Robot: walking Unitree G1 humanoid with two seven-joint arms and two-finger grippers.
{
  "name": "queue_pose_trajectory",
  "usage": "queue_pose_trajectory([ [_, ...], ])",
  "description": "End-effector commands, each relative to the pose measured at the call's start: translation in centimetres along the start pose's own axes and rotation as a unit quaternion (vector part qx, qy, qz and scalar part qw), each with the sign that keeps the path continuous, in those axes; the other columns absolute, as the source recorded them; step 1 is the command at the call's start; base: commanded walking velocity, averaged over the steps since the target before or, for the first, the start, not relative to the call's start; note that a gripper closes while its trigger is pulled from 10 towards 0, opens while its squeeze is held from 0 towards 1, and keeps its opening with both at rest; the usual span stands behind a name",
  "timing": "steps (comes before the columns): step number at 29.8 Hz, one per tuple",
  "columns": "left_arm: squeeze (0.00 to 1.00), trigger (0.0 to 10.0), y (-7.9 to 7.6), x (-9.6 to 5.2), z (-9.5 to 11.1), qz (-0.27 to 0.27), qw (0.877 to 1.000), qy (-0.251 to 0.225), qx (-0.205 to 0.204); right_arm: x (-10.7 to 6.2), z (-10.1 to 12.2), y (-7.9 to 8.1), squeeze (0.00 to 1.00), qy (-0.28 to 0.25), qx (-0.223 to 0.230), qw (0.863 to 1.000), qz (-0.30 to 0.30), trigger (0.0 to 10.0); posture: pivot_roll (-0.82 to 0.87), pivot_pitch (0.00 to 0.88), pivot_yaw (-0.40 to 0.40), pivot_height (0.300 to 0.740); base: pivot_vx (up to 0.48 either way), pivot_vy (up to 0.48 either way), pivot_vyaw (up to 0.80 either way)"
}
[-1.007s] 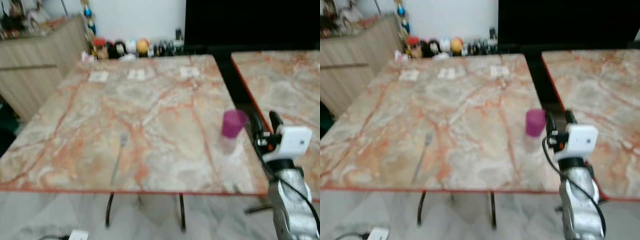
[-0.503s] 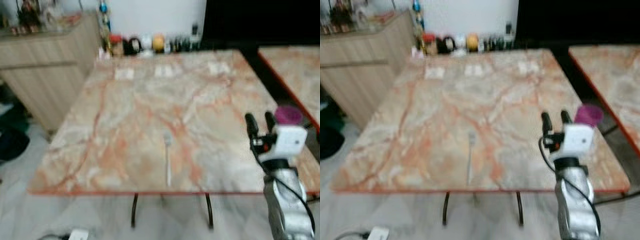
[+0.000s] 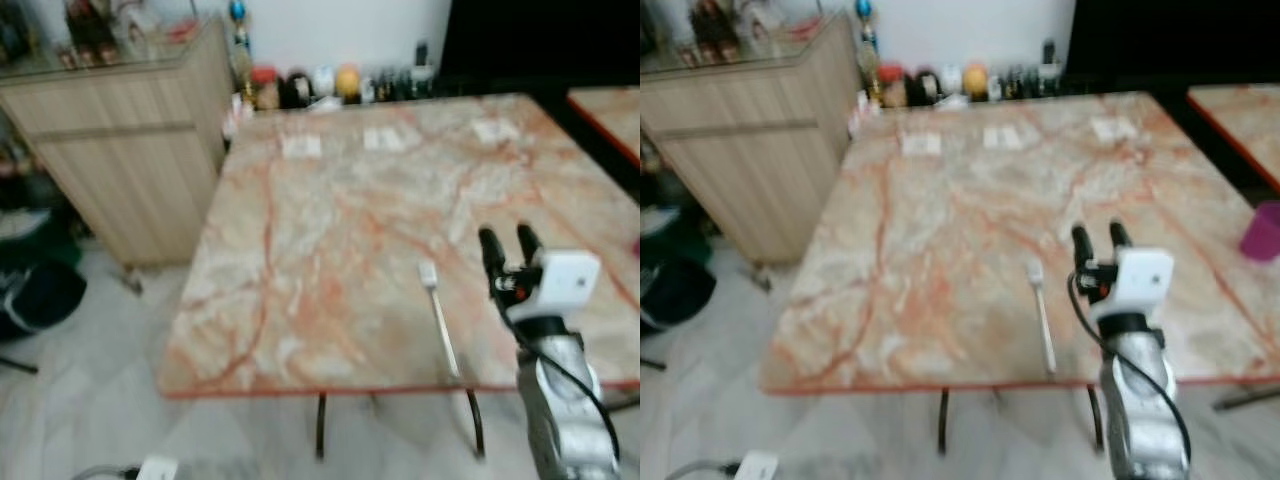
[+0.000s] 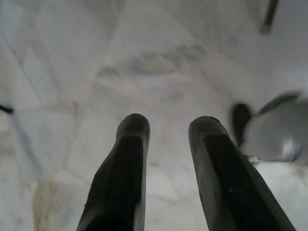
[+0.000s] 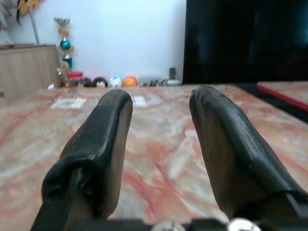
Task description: Setting the table
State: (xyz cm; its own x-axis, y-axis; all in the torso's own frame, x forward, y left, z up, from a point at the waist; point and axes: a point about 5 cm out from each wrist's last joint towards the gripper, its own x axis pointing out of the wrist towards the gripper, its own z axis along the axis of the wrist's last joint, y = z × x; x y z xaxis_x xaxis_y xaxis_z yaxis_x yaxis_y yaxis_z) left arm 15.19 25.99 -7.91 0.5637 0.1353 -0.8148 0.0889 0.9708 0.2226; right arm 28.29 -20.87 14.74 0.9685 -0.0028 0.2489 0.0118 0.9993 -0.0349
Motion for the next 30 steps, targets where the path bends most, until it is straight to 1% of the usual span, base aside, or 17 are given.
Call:
queue_pose_trajectory([
  [1,0.0,10.0,0.0,-0.1,-0.5,0.003,1.0,0.009,0.006,0.0,-0.6,0.4,0.0,0.019,0.013,1.0,0.001,10.0,-0.02,0.0,0.029,0.74,0.0,0.0,0.0],
  [4,0.0,10.0,-1.3,0.1,-0.1,-0.004,1.0,0.006,0.008,-0.3,-1.3,0.1,0.0,0.037,0.028,0.999,-0.004,10.0,-0.02,0.0,0.03,0.74,0.0,0.0,0.0],
  [8,0.0,10.0,-1.6,0.2,0.0,-0.006,1.0,0.005,0.01,-0.5,-2.2,-0.3,0.0,0.065,0.027,0.997,-0.016,10.0,-0.02,0.0,0.031,0.74,0.0,0.0,0.0],
  [9,0.0,10.0,-1.6,0.2,0.0,-0.006,1.0,0.004,0.01,-0.6,-2.5,-0.4,0.0,0.073,0.032,0.997,-0.02,10.0,-0.02,0.0,0.031,0.74,0.0,0.0,0.0],
  [10,0.0,10.0,-1.7,0.2,0.0,-0.007,1.0,0.004,0.011,-0.7,-3.1,-0.7,0.0,0.094,0.039,0.994,-0.03,10.0,-0.02,0.0,0.031,0.74,0.0,0.0,0.0],
  [12,0.0,10.0,-1.7,0.2,0.1,-0.007,1.0,0.003,0.011,-0.9,-3.4,-0.9,0.0,0.097,0.04,0.994,-0.041,10.0,-0.02,0.0,0.031,0.74,0.0,0.0,0.0],
  [13,0.0,10.0,-1.7,0.2,0.1,-0.007,1.0,0.003,0.011,-1.0,-3.8,-1.0,0.0,0.111,0.05,0.992,-0.043,10.0,-0.02,0.0,0.031,0.74,0.0,0.0,0.0],
  [15,0.0,10.0,-1.7,0.2,0.1,-0.007,1.0,0.003,0.011,-1.1,-4.2,-1.0,0.0,0.126,0.05,0.99,-0.047,10.0,-0.02,0.0,0.033,0.74,0.0,0.0,0.0],
  [16,0.0,10.0,-1.7,0.2,0.2,-0.007,1.0,0.002,0.012,-1.2,-4.7,-1.1,0.85,0.141,0.052,0.987,-0.049,10.0,-0.02,0.0,0.034,0.74,0.0,0.0,0.0],
  [17,0.0,10.0,-1.7,0.3,0.2,-0.008,1.0,0.001,0.013,-1.5,-5.8,-1.1,1.0,0.177,0.054,0.982,-0.048,10.0,-0.02,0.0,0.034,0.74,0.0,0.0,0.0],
  [18,0.0,10.0,-1.7,0.3,0.2,-0.008,1.0,0.001,0.013,-1.5,-5.8,-1.1,1.0,0.177,0.054,0.982,-0.048,10.0,-0.02,0.0,0.034,0.74,0.0,0.0,0.0],
  [19,0.0,10.0,-1.7,0.3,0.3,-0.008,1.0,0.0,0.013,-1.5,-6.2,-1.1,1.0,0.192,0.05,0.979,-0.048,10.0,-0.02,0.0,0.034,0.74,0.0,0.0,0.0],
  [20,0.0,10.0,-1.8,0.3,0.3,-0.008,1.0,-0.001,0.013,-1.5,-6.3,-1.1,0.4,0.197,0.056,0.978,-0.049,10.0,-0.02,0.0,0.034,0.74,0.0,0.0,0.0],
  [21,0.0,10.0,-1.8,0.3,0.4,-0.008,1.0,-0.002,0.013,-1.5,-6.3,-1.1,0.4,0.199,0.061,0.977,-0.05,10.0,-0.02,0.0,0.034,0.74,0.0,0.0,0.0],
  [22,0.0,10.0,-1.8,0.3,0.4,-0.008,1.0,-0.002,0.013,-1.5,-6.5,-1.1,0.0,0.205,0.064,0.975,-0.053,10.0,-0.02,0.0,0.034,0.74,0.0,0.0,0.0],
  [23,0.0,10.0,-1.8,0.3,0.4,-0.009,1.0,-0.002,0.013,-1.5,-6.8,-1.3,0.0,0.217,0.065,0.972,-0.061,10.0,-0.02,0.0,0.035,0.74,0.0,0.0,0.0],
  [30,0.0,10.0,-1.8,0.3,0.5,-0.009,1.0,-0.003,0.014,-1.2,-7.5,-1.6,0.0,0.245,0.068,0.965,-0.062,10.0,-0.02,0.0,0.036,0.74,0.0,0.0,0.0],
])
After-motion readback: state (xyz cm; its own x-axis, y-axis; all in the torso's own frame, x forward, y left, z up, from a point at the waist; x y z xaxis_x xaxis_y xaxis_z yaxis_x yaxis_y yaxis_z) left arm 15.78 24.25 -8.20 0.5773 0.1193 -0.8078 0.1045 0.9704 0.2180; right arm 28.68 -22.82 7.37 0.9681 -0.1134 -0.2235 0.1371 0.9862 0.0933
